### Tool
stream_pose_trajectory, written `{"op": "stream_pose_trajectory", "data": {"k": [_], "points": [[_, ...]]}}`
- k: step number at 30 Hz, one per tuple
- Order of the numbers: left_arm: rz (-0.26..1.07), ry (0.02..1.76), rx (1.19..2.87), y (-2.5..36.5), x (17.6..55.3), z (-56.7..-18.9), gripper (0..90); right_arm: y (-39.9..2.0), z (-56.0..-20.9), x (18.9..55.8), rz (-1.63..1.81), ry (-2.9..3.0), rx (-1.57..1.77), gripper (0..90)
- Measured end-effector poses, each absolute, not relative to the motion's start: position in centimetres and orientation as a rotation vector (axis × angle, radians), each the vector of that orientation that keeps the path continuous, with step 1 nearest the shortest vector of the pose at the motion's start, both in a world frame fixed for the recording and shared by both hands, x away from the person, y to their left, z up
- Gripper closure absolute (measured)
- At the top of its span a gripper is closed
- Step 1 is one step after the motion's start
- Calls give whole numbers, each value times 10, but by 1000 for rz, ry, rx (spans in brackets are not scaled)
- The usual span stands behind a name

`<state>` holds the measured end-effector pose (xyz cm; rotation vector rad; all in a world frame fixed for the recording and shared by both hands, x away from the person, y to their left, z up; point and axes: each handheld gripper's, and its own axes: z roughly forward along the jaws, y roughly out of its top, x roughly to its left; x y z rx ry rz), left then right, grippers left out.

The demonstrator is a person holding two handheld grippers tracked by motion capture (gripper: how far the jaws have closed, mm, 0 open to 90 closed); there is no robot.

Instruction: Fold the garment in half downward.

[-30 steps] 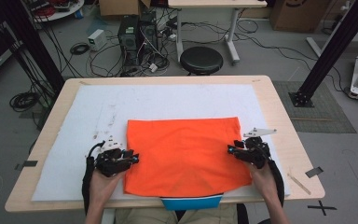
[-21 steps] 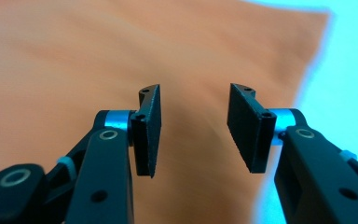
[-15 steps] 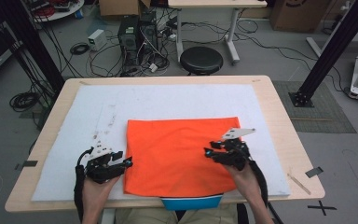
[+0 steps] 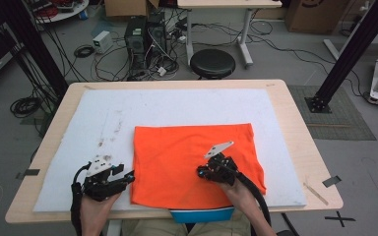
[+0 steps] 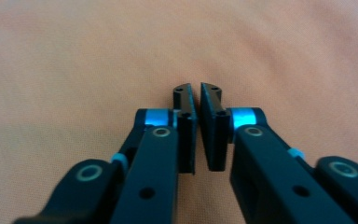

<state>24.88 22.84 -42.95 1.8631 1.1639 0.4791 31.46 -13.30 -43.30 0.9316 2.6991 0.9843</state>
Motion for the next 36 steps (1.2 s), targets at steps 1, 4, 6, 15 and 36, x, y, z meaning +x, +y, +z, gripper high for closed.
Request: {"op": "stream_pose_trajectory", "data": {"k": [1, 4, 6, 15, 36], "points": [[482, 1160, 1870, 228, 248, -429, 504, -132, -431, 314, 971, 2689, 922, 786], [487, 1155, 1871, 228, 247, -429, 503, -127, -427, 311, 1051, 2653, 898, 719], [491, 1153, 1867, 228, 247, -428, 501, -123, -431, 313, 1009, 2670, 896, 720], [501, 1129, 1864, 228, 240, -426, 455, -134, -427, 310, 1089, 2598, 936, 451], [470, 1071, 1867, 233, 232, -421, 298, -285, -414, 274, 1253, 2066, 1246, 254]]}}
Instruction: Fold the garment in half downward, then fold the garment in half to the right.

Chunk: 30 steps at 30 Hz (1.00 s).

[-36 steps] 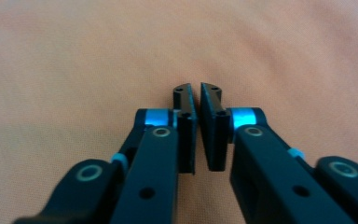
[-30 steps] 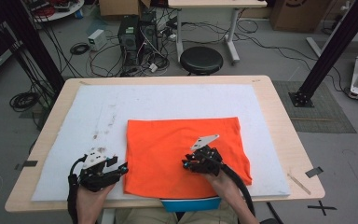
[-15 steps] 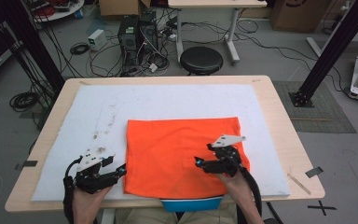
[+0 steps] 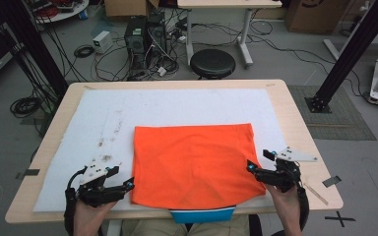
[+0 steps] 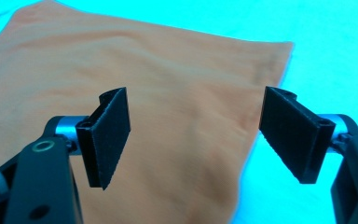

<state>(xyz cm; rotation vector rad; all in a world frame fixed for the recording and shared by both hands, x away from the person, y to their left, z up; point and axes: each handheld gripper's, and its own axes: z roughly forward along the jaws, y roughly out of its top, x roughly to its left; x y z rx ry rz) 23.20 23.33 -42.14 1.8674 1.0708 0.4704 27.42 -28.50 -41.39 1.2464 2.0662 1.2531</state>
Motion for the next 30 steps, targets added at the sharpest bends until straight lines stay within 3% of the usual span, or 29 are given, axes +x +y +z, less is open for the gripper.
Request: {"op": "stream_pose_trajectory", "data": {"k": [9, 30], "points": [[523, 1025, 1879, 225, 224, -422, 298, -306, -419, 264, 1256, 2012, 1323, 260], [515, 980, 1838, 219, 217, -421, 299, -287, -419, 269, 1252, 2049, 1280, 265]]}}
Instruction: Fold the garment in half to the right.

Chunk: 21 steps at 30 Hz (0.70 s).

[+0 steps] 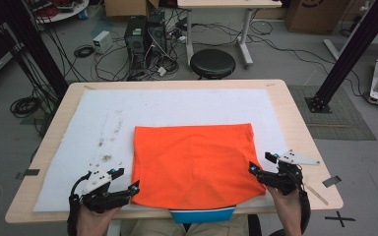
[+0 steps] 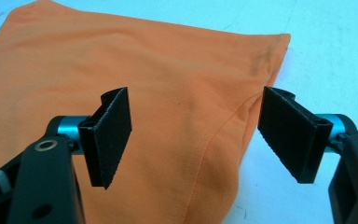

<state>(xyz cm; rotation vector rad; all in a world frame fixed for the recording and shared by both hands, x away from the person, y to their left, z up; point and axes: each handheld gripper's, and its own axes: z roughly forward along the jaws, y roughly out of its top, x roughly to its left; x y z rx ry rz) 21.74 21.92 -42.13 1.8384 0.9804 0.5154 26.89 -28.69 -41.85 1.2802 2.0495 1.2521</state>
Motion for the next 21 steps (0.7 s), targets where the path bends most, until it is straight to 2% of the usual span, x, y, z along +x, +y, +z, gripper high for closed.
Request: {"op": "stream_pose_trajectory", "data": {"k": [4, 9, 12, 21], "points": [[505, 1000, 1864, 219, 216, -420, 312, -283, -418, 270, 1256, 2061, 1270, 265], [543, 1033, 1887, 215, 206, -423, 412, -278, -417, 267, 1259, 2052, 1236, 265], [582, 1075, 1883, 211, 202, -428, 411, -277, -417, 266, 1254, 2061, 1231, 265], [591, 1139, 1844, 204, 194, -449, 431, -279, -415, 261, 1256, 2053, 1224, 267]]}}
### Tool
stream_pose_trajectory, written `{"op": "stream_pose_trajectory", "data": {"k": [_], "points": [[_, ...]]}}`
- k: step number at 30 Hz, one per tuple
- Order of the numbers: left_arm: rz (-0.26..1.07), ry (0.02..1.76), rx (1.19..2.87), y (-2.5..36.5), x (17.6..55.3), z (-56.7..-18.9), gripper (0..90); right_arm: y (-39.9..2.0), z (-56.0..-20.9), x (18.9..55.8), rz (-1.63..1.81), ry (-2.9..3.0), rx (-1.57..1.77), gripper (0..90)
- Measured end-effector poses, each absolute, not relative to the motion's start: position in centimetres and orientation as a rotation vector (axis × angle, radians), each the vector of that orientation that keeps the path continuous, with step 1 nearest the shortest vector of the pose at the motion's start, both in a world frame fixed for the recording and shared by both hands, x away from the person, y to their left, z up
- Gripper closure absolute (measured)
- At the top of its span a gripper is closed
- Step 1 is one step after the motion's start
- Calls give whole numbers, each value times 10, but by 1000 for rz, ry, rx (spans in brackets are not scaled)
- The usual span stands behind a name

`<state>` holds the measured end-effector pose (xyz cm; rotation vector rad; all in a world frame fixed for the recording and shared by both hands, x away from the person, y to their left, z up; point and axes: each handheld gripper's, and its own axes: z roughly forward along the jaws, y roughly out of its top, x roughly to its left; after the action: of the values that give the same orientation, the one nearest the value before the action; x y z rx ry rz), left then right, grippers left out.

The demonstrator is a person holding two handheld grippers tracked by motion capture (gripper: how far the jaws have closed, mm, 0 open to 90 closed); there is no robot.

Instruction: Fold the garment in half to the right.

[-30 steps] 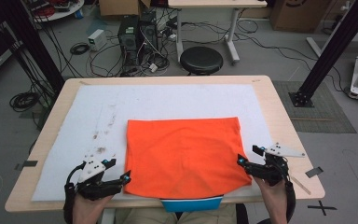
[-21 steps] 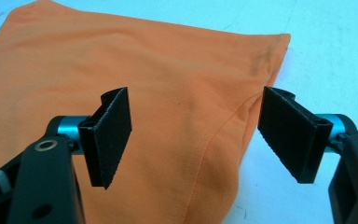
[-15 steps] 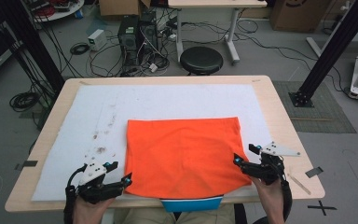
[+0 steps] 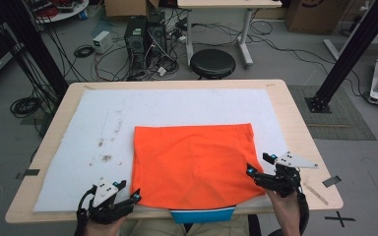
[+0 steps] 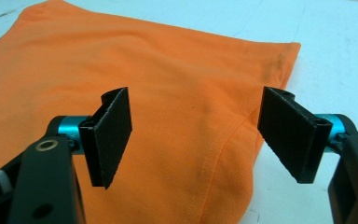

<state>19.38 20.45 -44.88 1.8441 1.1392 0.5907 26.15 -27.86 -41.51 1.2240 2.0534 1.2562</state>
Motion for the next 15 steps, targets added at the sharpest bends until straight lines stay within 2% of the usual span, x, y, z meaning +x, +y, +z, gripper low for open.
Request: {"op": "stream_pose_trajectory", "data": {"k": [15], "points": [[537, 1121, 1873, 204, 191, -463, 449, -277, -416, 264, 1243, 2069, 1220, 268]]}}
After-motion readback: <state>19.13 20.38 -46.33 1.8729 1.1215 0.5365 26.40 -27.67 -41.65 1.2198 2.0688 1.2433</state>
